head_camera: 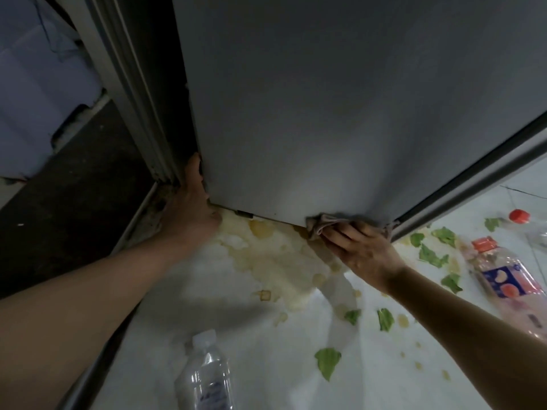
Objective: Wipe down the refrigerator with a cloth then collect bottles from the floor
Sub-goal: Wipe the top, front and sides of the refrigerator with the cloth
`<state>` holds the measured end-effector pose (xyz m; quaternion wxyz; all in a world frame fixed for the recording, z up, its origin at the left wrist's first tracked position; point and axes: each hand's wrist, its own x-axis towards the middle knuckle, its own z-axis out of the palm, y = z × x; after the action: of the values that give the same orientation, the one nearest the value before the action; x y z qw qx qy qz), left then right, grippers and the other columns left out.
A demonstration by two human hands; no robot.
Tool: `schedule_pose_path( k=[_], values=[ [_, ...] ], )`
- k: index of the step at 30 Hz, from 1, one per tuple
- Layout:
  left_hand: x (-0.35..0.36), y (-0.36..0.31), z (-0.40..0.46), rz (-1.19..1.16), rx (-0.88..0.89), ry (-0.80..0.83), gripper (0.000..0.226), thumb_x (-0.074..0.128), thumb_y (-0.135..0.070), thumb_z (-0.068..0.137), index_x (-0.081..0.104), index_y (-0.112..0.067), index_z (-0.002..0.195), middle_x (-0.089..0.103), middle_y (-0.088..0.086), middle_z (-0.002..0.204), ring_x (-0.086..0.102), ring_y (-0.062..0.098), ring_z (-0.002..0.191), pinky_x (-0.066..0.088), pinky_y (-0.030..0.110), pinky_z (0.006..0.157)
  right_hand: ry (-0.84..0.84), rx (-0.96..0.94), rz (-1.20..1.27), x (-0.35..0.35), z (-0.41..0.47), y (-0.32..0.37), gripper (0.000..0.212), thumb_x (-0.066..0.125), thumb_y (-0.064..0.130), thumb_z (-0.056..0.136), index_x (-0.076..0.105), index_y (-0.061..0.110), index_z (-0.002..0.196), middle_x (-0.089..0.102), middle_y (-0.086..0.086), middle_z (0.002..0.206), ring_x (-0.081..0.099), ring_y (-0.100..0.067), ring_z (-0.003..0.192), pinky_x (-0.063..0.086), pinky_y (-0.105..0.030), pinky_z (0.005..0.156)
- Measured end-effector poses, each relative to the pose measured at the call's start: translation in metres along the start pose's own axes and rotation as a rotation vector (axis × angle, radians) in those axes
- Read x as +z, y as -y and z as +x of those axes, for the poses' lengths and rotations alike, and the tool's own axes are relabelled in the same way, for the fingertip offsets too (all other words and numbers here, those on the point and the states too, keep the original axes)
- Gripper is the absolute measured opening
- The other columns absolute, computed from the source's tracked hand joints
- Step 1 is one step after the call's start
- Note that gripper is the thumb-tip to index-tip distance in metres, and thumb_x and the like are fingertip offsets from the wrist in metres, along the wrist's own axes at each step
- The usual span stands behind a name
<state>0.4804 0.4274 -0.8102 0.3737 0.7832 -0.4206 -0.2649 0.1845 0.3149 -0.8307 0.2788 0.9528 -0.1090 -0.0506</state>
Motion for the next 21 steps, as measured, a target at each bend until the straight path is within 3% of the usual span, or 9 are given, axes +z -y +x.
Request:
schedule_pose_path(
  k=[2,4,8,10,13,16,19,21],
  values=[
    [-0.001,0.001,-0.001,-0.012,0.01,0.007,0.105,0.062,0.008,0.072,0.001,-0.036,0.146,0.043,0.001,0.141,0.052,0.027,0.12,0.05,0.049,0.091,0.042,0.016,-0.015,-0.007,0.005,0.0,0.065,0.068,0.002,0.062,0.063,0.018,0.124,0.061,-0.001,0.124,0.059,-0.025,0.107,0.05,-0.036,0.088],
    [-0.003,0.003,-0.001,-0.03,0.021,0.02,0.105,0.062,0.008,0.073,0.002,-0.039,0.145,0.04,0.001,0.143,0.05,0.025,0.122,0.049,0.049,0.092,-0.096,0.094,-0.039,-0.021,0.014,-0.009,0.069,0.072,0.001,0.067,0.055,0.016,0.132,0.054,-0.006,0.131,0.049,-0.029,0.111,0.044,-0.041,0.089],
    [-0.008,0.007,0.003,0.001,0.008,0.051,0.103,0.067,0.002,0.075,0.002,-0.041,0.143,0.037,-0.001,0.145,0.049,0.024,0.123,0.047,0.048,0.095,-0.502,0.267,0.039,-0.046,0.056,-0.019,0.041,0.046,0.007,0.098,0.046,0.014,0.138,0.044,-0.008,0.132,0.046,-0.028,0.112,0.036,-0.038,0.084],
    [-0.011,0.009,0.004,0.018,-0.004,0.065,0.103,0.069,-0.002,0.076,0.002,-0.043,0.142,0.038,-0.002,0.144,0.05,0.022,0.122,0.047,0.047,0.096,-0.483,0.241,-0.012,-0.043,0.066,-0.012,0.042,0.049,0.005,0.094,0.05,0.014,0.136,0.047,-0.006,0.132,0.047,-0.028,0.109,0.036,-0.038,0.083],
    [-0.015,0.012,0.005,0.066,-0.003,0.079,0.104,0.069,-0.004,0.075,0.001,-0.044,0.142,0.039,-0.003,0.144,0.049,0.02,0.122,0.047,0.046,0.096,-0.202,0.031,-0.12,-0.031,0.071,0.009,0.054,0.048,0.004,0.081,0.057,0.022,0.132,0.055,0.003,0.133,0.054,-0.023,0.114,0.042,-0.035,0.089],
    [-0.02,0.014,0.006,0.091,0.019,0.095,0.102,0.069,-0.005,0.075,0.003,-0.045,0.141,0.042,-0.003,0.143,0.049,0.02,0.121,0.046,0.044,0.097,0.006,-0.042,-0.118,-0.032,0.08,0.028,0.065,0.05,0.009,0.069,0.058,0.027,0.131,0.055,0.009,0.133,0.056,-0.015,0.115,0.045,-0.03,0.092],
    [-0.025,0.016,0.007,0.095,0.032,0.108,0.1,0.07,-0.005,0.073,0.007,-0.041,0.143,0.044,-0.003,0.141,0.05,0.02,0.122,0.045,0.043,0.099,-0.13,0.033,-0.092,-0.037,0.082,0.021,0.064,0.067,0.007,0.072,0.055,0.021,0.133,0.054,0.003,0.133,0.052,-0.021,0.113,0.038,-0.036,0.092],
    [-0.027,0.018,0.009,0.106,0.04,0.111,0.098,0.07,-0.003,0.073,0.01,-0.038,0.144,0.044,-0.004,0.142,0.05,0.019,0.122,0.044,0.042,0.1,-0.379,0.155,-0.026,-0.046,0.088,0.007,0.048,0.057,0.004,0.088,0.054,0.016,0.134,0.051,-0.003,0.133,0.047,-0.024,0.109,0.035,-0.038,0.086]
  ],
)
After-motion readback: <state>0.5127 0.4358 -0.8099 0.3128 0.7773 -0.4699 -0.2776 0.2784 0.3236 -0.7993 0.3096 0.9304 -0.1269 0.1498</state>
